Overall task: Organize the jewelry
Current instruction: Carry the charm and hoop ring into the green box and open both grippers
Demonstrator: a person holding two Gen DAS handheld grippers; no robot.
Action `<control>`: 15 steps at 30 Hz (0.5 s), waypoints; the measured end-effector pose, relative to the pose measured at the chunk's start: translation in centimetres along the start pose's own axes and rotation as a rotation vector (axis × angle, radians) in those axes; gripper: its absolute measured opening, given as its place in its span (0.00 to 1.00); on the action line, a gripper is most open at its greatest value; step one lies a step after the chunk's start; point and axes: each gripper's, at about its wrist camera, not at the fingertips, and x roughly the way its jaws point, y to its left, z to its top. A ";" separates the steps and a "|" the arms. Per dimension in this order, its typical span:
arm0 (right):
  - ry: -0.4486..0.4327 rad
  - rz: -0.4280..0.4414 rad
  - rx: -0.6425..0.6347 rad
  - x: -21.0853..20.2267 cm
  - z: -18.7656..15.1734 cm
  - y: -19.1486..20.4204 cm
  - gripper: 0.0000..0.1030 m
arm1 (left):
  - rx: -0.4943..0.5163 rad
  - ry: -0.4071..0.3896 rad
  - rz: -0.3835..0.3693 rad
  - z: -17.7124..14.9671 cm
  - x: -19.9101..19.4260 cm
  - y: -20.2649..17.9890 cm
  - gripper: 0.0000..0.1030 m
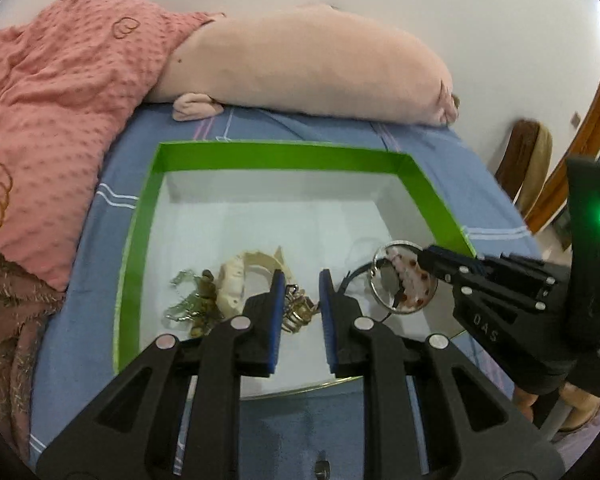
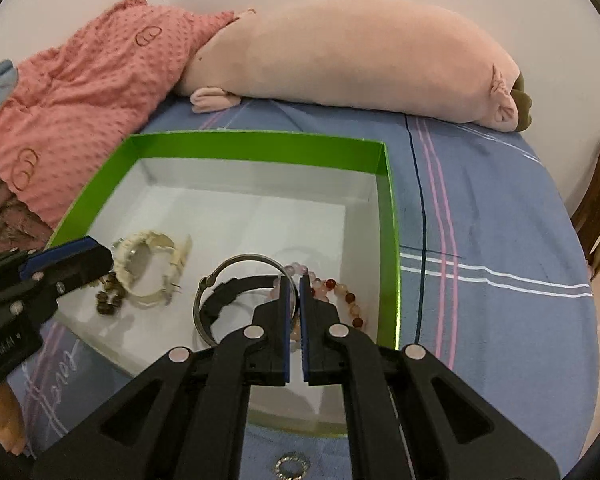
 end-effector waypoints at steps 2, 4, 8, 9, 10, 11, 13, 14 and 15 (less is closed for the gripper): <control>0.004 -0.003 -0.006 0.3 0.0 0.0 0.03 | 0.014 0.022 0.007 -0.4 0.8 -0.4 0.17; 0.013 -0.006 -0.015 0.5 -0.3 0.2 0.03 | 0.033 0.043 0.024 -0.6 1.5 -0.8 0.17; 0.020 -0.026 -0.038 1.2 -0.6 0.9 0.04 | 0.043 0.065 0.049 -0.8 2.3 -1.0 0.17; 0.020 -0.030 -0.043 1.3 -0.7 1.0 0.04 | 0.043 0.075 0.055 -0.9 2.5 -1.0 0.17; 0.022 -0.034 -0.046 1.3 -0.8 1.2 0.04 | 0.044 0.081 0.058 -0.9 2.6 -1.0 0.17; 0.024 -0.031 -0.045 1.3 -0.8 1.2 0.05 | 0.047 0.086 0.059 -0.9 2.8 -1.0 0.17; 0.020 -0.028 -0.039 1.1 -0.9 1.2 0.06 | 0.051 0.088 0.057 -0.9 2.9 -1.0 0.17; 0.015 -0.026 -0.034 0.9 -0.9 1.1 0.10 | 0.053 0.085 0.055 -0.9 2.8 -1.0 0.17; 0.006 -0.022 -0.027 0.5 -0.9 1.0 0.12 | 0.056 0.079 0.054 -0.9 2.7 -1.1 0.17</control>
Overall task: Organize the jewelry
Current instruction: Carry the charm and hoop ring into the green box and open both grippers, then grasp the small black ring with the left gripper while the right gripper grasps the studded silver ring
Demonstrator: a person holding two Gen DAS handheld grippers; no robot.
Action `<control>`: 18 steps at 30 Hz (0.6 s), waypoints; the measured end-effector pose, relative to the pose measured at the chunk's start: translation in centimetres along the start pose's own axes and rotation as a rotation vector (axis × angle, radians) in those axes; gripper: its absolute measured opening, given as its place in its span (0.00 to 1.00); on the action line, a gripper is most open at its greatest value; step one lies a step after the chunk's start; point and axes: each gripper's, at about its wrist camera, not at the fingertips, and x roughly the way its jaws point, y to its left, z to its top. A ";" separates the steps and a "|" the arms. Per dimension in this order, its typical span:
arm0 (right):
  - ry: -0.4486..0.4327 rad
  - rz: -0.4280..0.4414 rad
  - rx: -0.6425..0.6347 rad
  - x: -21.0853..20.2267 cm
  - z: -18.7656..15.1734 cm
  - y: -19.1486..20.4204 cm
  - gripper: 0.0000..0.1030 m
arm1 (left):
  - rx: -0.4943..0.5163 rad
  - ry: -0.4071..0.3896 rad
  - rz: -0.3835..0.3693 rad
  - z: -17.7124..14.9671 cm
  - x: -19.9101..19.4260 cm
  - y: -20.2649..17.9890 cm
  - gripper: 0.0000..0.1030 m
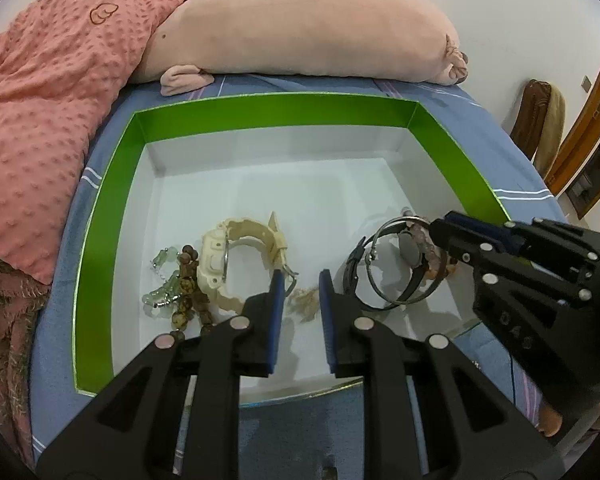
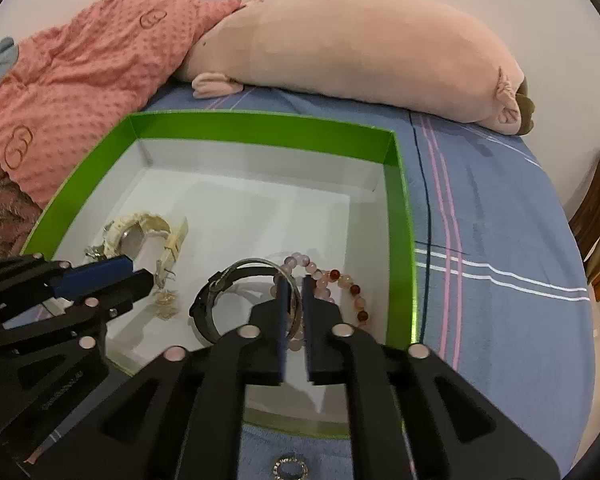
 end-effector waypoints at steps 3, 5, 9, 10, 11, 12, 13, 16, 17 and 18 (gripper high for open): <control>-0.038 0.034 0.030 -1.9 0.1 -0.6 0.13 | 0.006 -0.035 0.005 -0.1 -1.3 0.0 0.17; -0.054 0.072 0.032 -3.8 -0.4 -0.7 0.13 | 0.009 -0.065 0.033 -0.2 -3.2 0.1 0.20; -0.035 0.134 -0.027 -6.7 -2.2 0.0 0.23 | 0.008 -0.083 0.117 -1.8 -7.5 0.4 0.43; -0.013 0.157 -0.065 -7.4 -3.1 0.4 0.27 | 0.028 -0.101 0.099 -2.8 -8.8 0.0 0.43; 0.005 0.169 -0.099 -7.7 -4.0 0.7 0.35 | 0.042 -0.107 0.093 -3.5 -9.3 -0.2 0.43; 0.022 0.169 -0.134 -7.9 -4.8 1.2 0.37 | 0.072 -0.114 0.086 -4.7 -9.9 -0.8 0.43; 0.039 0.154 -0.173 -7.9 -5.7 1.6 0.37 | 0.095 -0.113 0.080 -5.6 -10.0 -1.3 0.42; 0.068 0.049 -0.205 -6.7 -7.6 2.0 0.37 | 0.136 -0.069 0.049 -7.3 -8.5 -2.4 0.41; 0.085 0.012 -0.202 -5.7 -8.0 1.9 0.37 | 0.135 -0.044 0.041 -7.7 -7.5 -2.5 0.39; 0.100 0.016 -0.192 -4.9 -8.3 1.7 0.37 | 0.124 -0.020 0.038 -8.0 -6.5 -2.3 0.39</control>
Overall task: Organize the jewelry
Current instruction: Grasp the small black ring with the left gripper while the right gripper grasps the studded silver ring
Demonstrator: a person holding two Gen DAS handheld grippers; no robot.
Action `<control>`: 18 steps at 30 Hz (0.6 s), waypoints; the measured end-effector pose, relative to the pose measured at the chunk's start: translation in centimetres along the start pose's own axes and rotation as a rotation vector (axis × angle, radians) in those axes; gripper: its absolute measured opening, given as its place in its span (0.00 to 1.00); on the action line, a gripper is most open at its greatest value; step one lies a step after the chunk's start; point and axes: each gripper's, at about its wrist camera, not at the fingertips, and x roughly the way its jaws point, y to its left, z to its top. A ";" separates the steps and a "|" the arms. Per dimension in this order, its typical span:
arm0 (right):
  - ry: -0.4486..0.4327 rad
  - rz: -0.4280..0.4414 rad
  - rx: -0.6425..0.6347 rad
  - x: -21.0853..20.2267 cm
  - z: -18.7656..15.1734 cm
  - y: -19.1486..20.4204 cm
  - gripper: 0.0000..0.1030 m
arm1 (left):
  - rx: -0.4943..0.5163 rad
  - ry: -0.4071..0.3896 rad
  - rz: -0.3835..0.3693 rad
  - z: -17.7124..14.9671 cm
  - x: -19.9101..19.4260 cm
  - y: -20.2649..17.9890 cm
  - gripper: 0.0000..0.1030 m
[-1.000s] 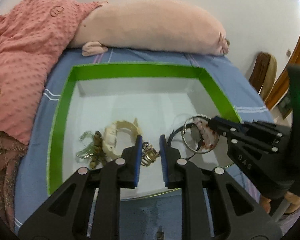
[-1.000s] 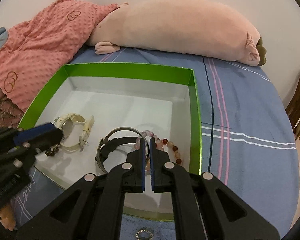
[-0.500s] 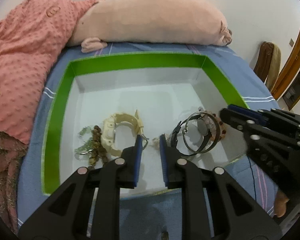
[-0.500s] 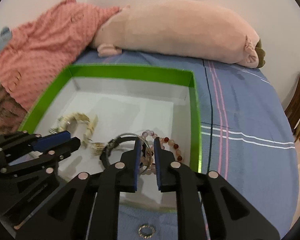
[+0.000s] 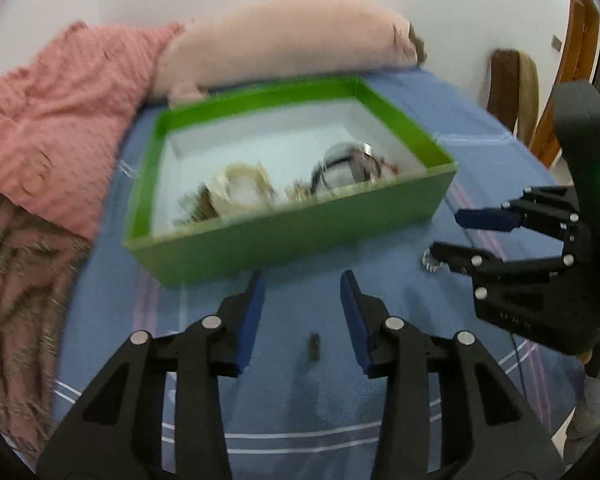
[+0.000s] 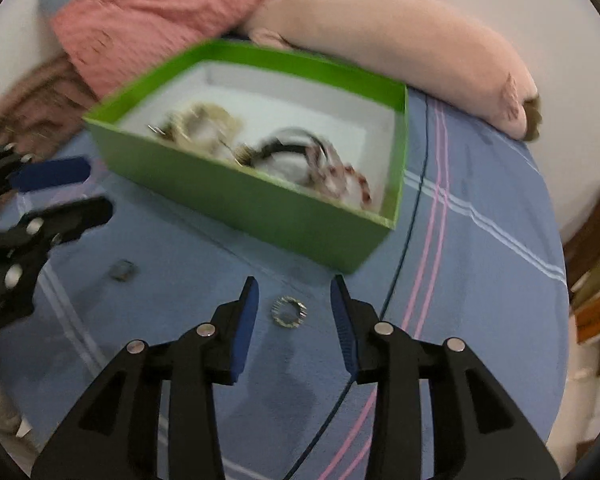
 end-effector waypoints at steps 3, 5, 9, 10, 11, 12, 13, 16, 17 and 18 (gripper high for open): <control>0.023 0.025 0.041 1.5 -0.4 -0.7 0.37 | -0.035 0.056 -0.028 -0.6 2.0 0.7 0.38; 0.029 0.030 0.050 2.0 -0.5 -0.9 0.37 | -0.050 0.073 -0.052 -0.8 2.5 1.1 0.38; 0.039 0.035 0.048 2.6 -0.6 -0.7 0.37 | -0.047 0.097 -0.059 -1.6 3.0 0.7 0.38; 0.047 0.032 0.045 2.8 -0.6 -0.5 0.37 | -0.048 0.104 -0.060 -1.7 3.1 0.7 0.38; 0.055 0.031 0.042 3.0 -0.7 -0.4 0.37 | -0.050 0.110 -0.062 -1.7 3.3 0.8 0.38; 0.050 0.031 0.043 3.1 -0.8 -0.5 0.37 | -0.051 0.115 -0.065 -1.9 3.4 0.8 0.38; 0.051 0.031 0.044 3.1 -0.8 -0.5 0.37 | -0.051 0.117 -0.067 -1.9 3.5 0.8 0.38; 0.049 0.029 0.044 3.1 -0.7 -0.7 0.37 | -0.043 0.129 -0.074 -2.3 3.6 0.7 0.38; 0.049 0.027 0.043 3.1 -0.7 -0.7 0.36 | -0.040 0.131 -0.076 -2.4 3.6 0.6 0.38; 0.047 0.027 0.041 3.0 -0.7 -0.7 0.35 | -0.034 0.136 -0.078 -2.5 3.6 0.4 0.36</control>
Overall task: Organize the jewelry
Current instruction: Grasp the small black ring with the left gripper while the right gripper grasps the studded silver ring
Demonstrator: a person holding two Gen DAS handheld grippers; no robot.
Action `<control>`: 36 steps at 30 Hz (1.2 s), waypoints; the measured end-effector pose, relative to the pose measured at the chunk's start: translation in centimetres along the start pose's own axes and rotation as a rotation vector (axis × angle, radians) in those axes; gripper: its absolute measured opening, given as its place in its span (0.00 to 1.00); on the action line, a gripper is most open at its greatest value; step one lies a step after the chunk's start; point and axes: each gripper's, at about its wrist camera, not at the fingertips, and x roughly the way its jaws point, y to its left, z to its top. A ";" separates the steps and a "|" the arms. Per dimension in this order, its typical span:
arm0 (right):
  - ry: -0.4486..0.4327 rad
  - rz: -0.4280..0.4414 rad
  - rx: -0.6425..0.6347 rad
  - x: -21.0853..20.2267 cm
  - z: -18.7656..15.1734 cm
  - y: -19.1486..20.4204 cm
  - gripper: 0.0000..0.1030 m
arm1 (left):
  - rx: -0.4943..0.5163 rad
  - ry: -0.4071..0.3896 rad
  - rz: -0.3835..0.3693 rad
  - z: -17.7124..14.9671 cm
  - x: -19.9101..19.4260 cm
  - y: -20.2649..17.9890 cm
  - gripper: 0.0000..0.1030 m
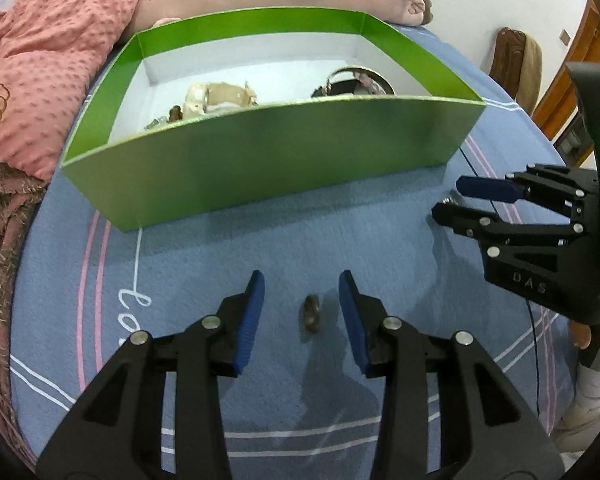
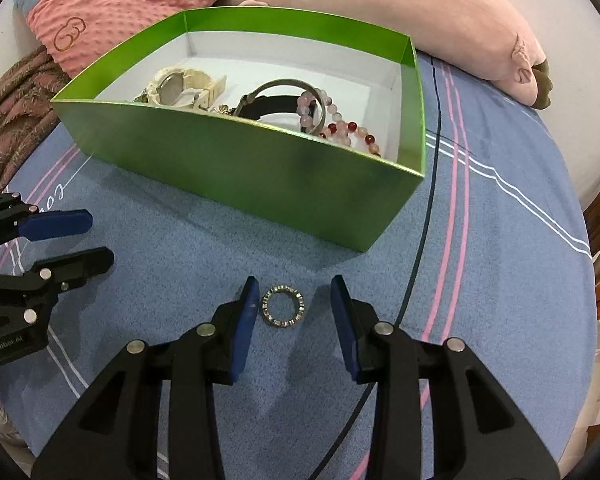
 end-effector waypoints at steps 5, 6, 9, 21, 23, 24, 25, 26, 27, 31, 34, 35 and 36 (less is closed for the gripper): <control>-0.002 0.018 -0.007 -0.1 -0.3 0.3 0.21 | 0.013 0.002 0.008 -0.4 0.1 -0.2 0.22; -0.005 0.014 -0.008 -0.2 -0.4 0.3 0.20 | 0.015 0.001 0.010 -0.4 0.1 -0.2 0.18; -0.010 0.015 -0.001 -0.4 -0.5 0.3 0.20 | 0.012 -0.013 0.004 -0.4 0.0 -0.2 0.12; -0.028 0.037 0.036 -0.7 -0.9 -0.7 0.20 | -0.188 -0.049 -0.095 0.3 -1.1 4.5 0.07; -0.026 0.038 0.038 -0.6 -0.9 -0.7 0.20 | -0.164 -0.051 -0.106 0.2 -1.3 4.1 0.07; -0.026 0.039 0.040 -0.6 -0.8 -0.7 0.20 | -0.151 -0.053 -0.109 0.1 -1.4 3.8 0.08; -0.026 0.042 0.042 -0.6 -0.9 -0.8 0.20 | -0.137 -0.053 -0.110 0.1 -1.6 3.5 0.11; -0.027 0.045 0.045 -0.7 -0.9 -0.9 0.20 | -0.128 -0.044 -0.105 0.0 -1.6 3.4 0.17; -0.027 0.048 0.047 -0.6 -0.8 -1.0 0.20 | -0.124 -0.031 -0.093 -0.1 -1.6 3.2 0.25; -0.017 0.058 0.053 -0.4 -0.7 -1.2 0.20 | -0.079 0.009 -0.042 -0.7 -1.1 1.8 0.37; -0.016 0.060 0.053 -0.3 -0.7 -1.1 0.20 | -0.045 0.027 0.002 -1.0 -0.4 1.0 0.37; -0.016 0.064 0.051 -0.3 -0.7 -1.1 0.20 | -0.037 0.034 0.010 -1.0 -0.2 0.8 0.37; -0.016 0.065 0.049 -0.3 -0.6 -1.1 0.20 | -0.028 0.041 0.014 -1.0 -0.1 0.6 0.35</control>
